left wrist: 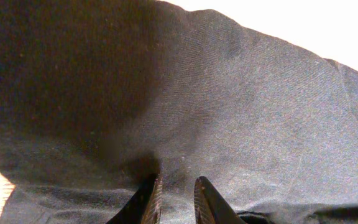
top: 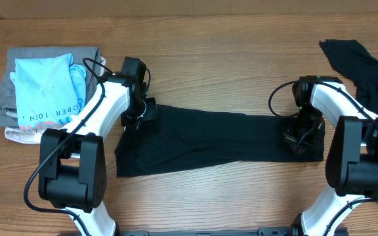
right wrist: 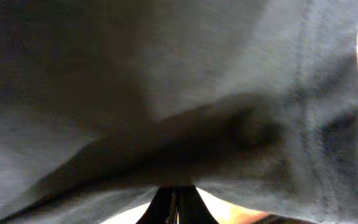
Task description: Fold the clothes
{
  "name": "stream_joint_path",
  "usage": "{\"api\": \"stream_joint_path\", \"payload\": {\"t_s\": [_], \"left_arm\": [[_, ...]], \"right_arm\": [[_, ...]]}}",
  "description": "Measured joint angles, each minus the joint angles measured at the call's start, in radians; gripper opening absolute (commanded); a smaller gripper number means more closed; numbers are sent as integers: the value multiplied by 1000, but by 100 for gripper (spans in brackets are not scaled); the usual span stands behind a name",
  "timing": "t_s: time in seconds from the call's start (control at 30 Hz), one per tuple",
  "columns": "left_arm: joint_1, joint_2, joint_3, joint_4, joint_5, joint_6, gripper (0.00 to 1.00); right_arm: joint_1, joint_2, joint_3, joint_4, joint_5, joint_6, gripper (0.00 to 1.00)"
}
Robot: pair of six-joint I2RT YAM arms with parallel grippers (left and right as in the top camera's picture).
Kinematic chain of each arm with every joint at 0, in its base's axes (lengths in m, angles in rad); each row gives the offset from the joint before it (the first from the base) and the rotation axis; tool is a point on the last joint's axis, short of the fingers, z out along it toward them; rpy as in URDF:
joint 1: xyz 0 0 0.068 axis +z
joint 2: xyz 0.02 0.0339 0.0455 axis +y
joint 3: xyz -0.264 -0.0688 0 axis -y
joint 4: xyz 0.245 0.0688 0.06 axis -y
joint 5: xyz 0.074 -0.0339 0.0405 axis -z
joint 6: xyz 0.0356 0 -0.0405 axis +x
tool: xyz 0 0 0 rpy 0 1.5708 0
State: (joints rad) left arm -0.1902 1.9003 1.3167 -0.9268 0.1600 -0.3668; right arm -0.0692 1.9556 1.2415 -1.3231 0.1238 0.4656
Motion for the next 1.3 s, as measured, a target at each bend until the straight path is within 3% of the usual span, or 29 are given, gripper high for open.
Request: {"api": "stream_joint_path", "payload": {"t_s": [0.23,0.47,0.63,0.83,1.13,1.3], "left_arm": [[0,0,0,-1,-19,0,22],[0,0,0,-1,-39,0,22],[0,0,0,-1,-41,0,22],[0,0,0,-6,-42,0,22],[0,0,0,0,-42,0,24],[0,0,0,3,-45,0,25]], "right_arm": [[-1,0,0,-34,15,22,4],[-2,0,91,-200,38,39,4],[-1,0,210,-117,49,47,5],[-9,0,194,-4,57,48,5],[-82,0,90,38,64,54,5],[-99,0,59,-40,64,55,6]]}}
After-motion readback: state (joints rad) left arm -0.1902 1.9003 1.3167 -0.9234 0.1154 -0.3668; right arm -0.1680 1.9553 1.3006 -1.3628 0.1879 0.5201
